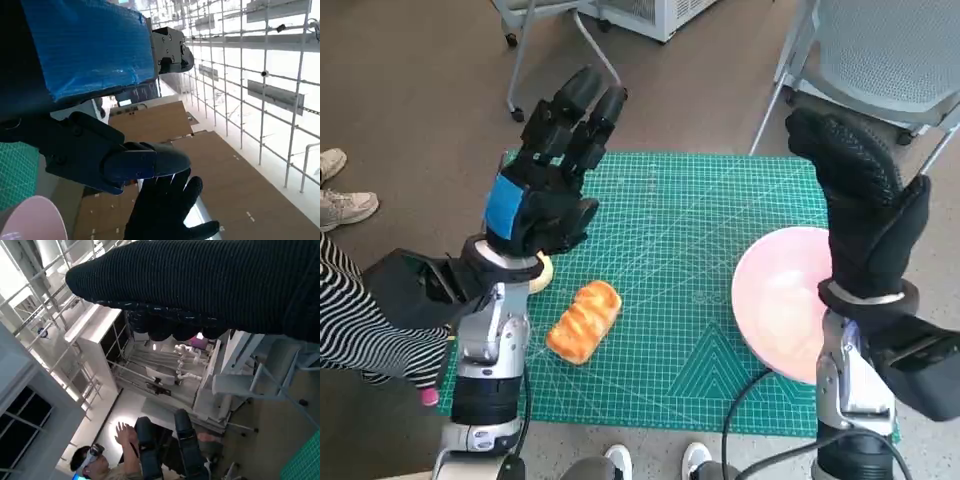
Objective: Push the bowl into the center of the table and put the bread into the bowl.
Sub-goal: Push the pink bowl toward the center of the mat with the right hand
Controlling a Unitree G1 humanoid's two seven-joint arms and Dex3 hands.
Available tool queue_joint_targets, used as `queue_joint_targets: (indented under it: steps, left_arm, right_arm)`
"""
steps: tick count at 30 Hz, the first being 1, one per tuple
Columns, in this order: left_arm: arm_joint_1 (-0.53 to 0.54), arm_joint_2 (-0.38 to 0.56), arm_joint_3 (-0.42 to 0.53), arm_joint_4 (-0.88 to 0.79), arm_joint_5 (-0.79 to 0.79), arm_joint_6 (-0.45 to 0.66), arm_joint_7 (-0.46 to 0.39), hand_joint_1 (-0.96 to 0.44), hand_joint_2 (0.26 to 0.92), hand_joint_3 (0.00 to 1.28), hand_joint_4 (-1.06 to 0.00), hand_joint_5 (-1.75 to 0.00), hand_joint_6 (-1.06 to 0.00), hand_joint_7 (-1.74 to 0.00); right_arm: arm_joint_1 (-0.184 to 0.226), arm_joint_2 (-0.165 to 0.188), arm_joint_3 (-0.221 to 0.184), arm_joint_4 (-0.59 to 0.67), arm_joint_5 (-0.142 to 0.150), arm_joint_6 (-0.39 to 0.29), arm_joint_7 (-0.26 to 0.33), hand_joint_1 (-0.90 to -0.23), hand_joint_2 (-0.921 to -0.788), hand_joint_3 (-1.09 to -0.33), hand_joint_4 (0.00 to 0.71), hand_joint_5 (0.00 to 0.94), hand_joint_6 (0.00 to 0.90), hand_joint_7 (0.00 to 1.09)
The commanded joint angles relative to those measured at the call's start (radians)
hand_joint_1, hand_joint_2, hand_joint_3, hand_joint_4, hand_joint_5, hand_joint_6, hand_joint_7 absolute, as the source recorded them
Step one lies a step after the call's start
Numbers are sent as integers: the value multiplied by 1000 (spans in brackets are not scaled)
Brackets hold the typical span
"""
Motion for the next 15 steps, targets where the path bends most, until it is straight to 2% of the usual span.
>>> queue_joint_targets:
  steps: [1,15]
  left_arm:
    - [-4,6,-7,-21,-2,11,0,-678,921,394,-89,0,1,-348]
    - [-1,7,-11,-39,5,27,7,-669,921,383,-89,-1,1,-353]
  right_arm:
    - [17,-2,1,12,-8,13,3,-651,-921,-696,187,0,21,560]
    - [16,-2,2,8,-12,18,0,-650,-921,-696,188,0,21,561]
